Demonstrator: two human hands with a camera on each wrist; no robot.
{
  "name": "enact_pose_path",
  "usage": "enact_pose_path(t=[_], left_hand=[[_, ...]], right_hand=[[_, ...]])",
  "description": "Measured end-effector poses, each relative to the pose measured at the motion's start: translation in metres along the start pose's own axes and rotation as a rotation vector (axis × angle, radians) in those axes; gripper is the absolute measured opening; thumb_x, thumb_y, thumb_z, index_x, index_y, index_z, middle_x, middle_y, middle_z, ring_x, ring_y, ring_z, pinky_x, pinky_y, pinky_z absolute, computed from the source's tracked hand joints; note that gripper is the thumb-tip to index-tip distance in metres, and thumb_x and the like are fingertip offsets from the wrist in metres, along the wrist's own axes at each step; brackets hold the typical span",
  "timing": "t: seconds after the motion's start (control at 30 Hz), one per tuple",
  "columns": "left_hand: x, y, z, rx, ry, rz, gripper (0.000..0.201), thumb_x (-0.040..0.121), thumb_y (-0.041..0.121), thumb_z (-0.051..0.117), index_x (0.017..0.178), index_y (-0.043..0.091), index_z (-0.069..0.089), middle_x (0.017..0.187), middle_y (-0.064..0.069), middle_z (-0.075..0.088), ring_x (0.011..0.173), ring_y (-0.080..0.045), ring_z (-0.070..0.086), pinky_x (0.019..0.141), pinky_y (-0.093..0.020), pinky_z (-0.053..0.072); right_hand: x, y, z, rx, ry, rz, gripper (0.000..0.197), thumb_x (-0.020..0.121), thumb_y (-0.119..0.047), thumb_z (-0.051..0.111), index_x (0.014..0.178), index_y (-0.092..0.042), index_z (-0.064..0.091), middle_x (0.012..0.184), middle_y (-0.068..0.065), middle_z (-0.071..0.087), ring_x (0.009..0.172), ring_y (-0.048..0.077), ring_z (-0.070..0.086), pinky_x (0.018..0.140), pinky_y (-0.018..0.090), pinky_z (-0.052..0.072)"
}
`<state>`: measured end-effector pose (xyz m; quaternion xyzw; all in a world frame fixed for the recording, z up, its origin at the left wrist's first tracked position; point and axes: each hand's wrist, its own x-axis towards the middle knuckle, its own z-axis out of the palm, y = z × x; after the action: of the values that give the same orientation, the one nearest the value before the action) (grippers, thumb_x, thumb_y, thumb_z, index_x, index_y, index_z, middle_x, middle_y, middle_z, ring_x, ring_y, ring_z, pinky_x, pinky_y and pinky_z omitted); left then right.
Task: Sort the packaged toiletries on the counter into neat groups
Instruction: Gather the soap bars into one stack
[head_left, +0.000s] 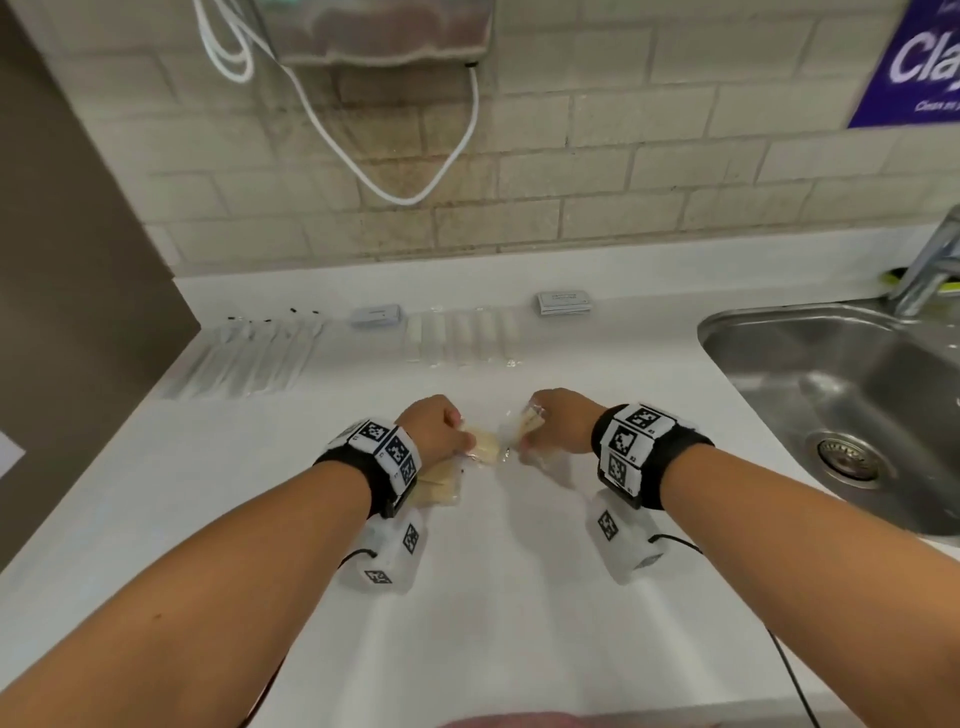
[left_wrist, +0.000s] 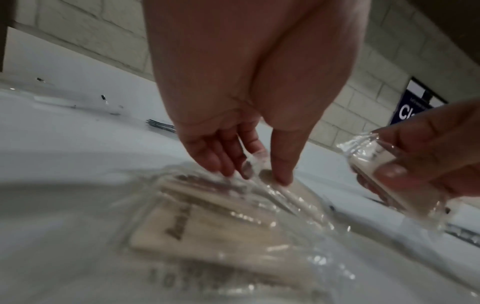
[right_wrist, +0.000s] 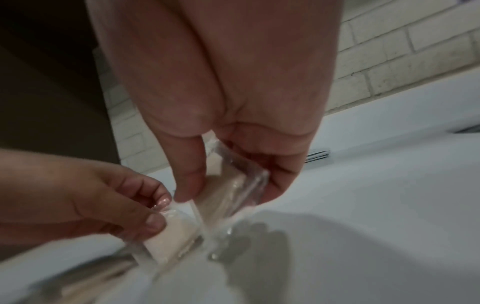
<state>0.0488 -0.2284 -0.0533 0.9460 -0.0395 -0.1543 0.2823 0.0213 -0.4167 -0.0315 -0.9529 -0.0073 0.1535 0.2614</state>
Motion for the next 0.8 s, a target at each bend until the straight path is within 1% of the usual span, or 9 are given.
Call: enact_pose_path(t=[0.1,0.17,0.27,0.37,0.43,0.5,0.57,0.63,0.8], left_hand=[[-0.011,-0.007,-0.017,-0.307,0.014,0.039,0.020,0.079,0.011,0.072,0.083,0.019,0.055,0.087,-0.005,0.061,0.082,-0.022,0.060,0.081,-0.037,0.053],[-0.021,-0.010,-0.032,-0.512,0.013,0.058,0.022,0.081,0.005,0.071,0.094,0.015,0.057,0.089,-0.008,0.063,0.078,-0.023,0.063,0.082,-0.042,0.056],[-0.034,-0.016,-0.056,-0.676,-0.016,0.098,0.023,0.088,0.003,0.063,0.109,0.012,0.060,0.099,-0.012,0.062,0.078,-0.022,0.067,0.076,-0.036,0.060],[-0.047,-0.026,-0.070,-0.701,-0.069,0.106,0.020,0.093,0.004,0.055,0.109,0.010,0.064,0.104,-0.018,0.063,0.084,-0.025,0.068,0.076,-0.031,0.061],[-0.053,-0.032,-0.074,-0.715,-0.073,0.093,0.021,0.094,0.005,0.053,0.112,0.006,0.064,0.107,-0.023,0.063,0.084,-0.026,0.068,0.079,-0.032,0.060],[-0.059,-0.040,-0.078,-0.726,-0.078,0.089,0.022,0.094,0.006,0.053,0.112,0.003,0.065,0.104,-0.020,0.064,0.085,-0.026,0.067,0.081,-0.032,0.060],[-0.064,-0.047,-0.080,-0.726,-0.085,0.088,0.022,0.093,0.006,0.053,0.111,0.002,0.065,0.105,-0.018,0.067,0.089,-0.026,0.068,0.083,-0.034,0.060],[-0.068,-0.054,-0.080,-0.729,-0.084,0.097,0.019,0.092,0.006,0.055,0.107,0.005,0.067,0.104,-0.016,0.069,0.089,-0.024,0.069,0.085,-0.037,0.059],[-0.074,-0.067,-0.080,-0.774,-0.109,0.128,0.019,0.091,0.006,0.061,0.109,0.008,0.068,0.102,-0.013,0.069,0.090,-0.024,0.071,0.076,-0.034,0.061]], right_hand=[[-0.008,-0.022,0.000,0.265,-0.002,-0.076,0.026,0.087,-0.011,0.060,0.110,0.002,0.058,0.096,0.009,0.056,0.084,0.020,0.053,0.058,0.015,0.040],[-0.012,-0.038,-0.002,0.408,0.001,-0.121,0.019,0.090,-0.007,0.055,0.103,0.007,0.059,0.084,0.010,0.053,0.073,0.019,0.049,0.052,0.015,0.037],[-0.015,-0.059,-0.005,0.634,0.026,-0.096,0.006,0.091,-0.009,0.056,0.097,-0.012,0.057,0.076,0.000,0.052,0.064,0.013,0.049,0.049,0.018,0.039],[-0.017,-0.076,-0.003,0.657,0.058,-0.193,0.003,0.092,-0.009,0.054,0.092,-0.010,0.057,0.072,-0.002,0.052,0.059,0.008,0.050,0.043,0.006,0.038],[-0.018,-0.087,0.000,0.651,0.077,-0.237,0.006,0.092,-0.010,0.054,0.089,-0.008,0.059,0.072,-0.002,0.053,0.058,0.004,0.051,0.045,0.005,0.037],[-0.016,-0.095,0.007,0.646,0.071,-0.263,0.009,0.091,-0.010,0.054,0.086,-0.006,0.061,0.069,-0.003,0.053,0.056,0.002,0.051,0.052,0.011,0.038],[-0.013,-0.101,0.014,0.622,0.078,-0.258,0.016,0.088,-0.011,0.055,0.085,0.001,0.064,0.071,0.003,0.054,0.065,0.012,0.051,0.063,0.023,0.039],[-0.012,-0.107,0.021,0.598,0.088,-0.244,0.018,0.086,-0.013,0.057,0.084,0.004,0.065,0.073,0.008,0.054,0.070,0.019,0.050,0.067,0.030,0.039],[-0.011,-0.120,0.034,0.592,0.048,-0.232,0.012,0.082,-0.014,0.063,0.076,-0.003,0.066,0.069,0.006,0.052,0.070,0.020,0.049,0.068,0.031,0.037]])
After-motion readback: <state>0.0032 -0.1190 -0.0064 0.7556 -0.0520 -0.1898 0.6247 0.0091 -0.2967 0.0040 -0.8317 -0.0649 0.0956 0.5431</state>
